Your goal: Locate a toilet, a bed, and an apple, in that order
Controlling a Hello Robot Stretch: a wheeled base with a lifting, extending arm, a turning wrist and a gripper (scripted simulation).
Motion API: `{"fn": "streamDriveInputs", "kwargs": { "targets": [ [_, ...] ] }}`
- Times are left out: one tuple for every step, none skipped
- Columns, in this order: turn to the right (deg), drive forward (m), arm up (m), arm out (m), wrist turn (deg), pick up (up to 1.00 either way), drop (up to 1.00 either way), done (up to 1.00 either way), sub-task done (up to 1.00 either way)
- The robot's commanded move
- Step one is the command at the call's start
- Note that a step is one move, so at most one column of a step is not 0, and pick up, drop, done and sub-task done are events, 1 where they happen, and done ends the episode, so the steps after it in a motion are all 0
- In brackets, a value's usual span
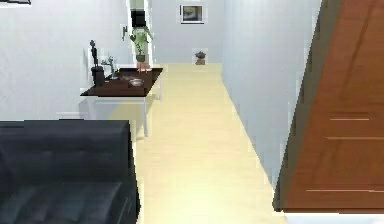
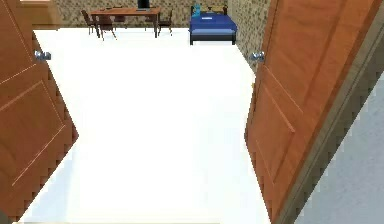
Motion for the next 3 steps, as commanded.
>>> {"fn": "streamDriveInputs", "kwargs": {
  "targets": [
    [0.0, 1.00, 0.00, 0.00, 0.0, 0.00, 0.00, 0.00, 0.00],
    [0.0, 0.40, 0.00, 0.00, 0.0, 0.00, 0.00, 0.00, 0.00],
    [0.0, 1.00, 0.00, 0.00, 0.0, 0.00, 0.00, 0.00, 0.00]
  ]
}}
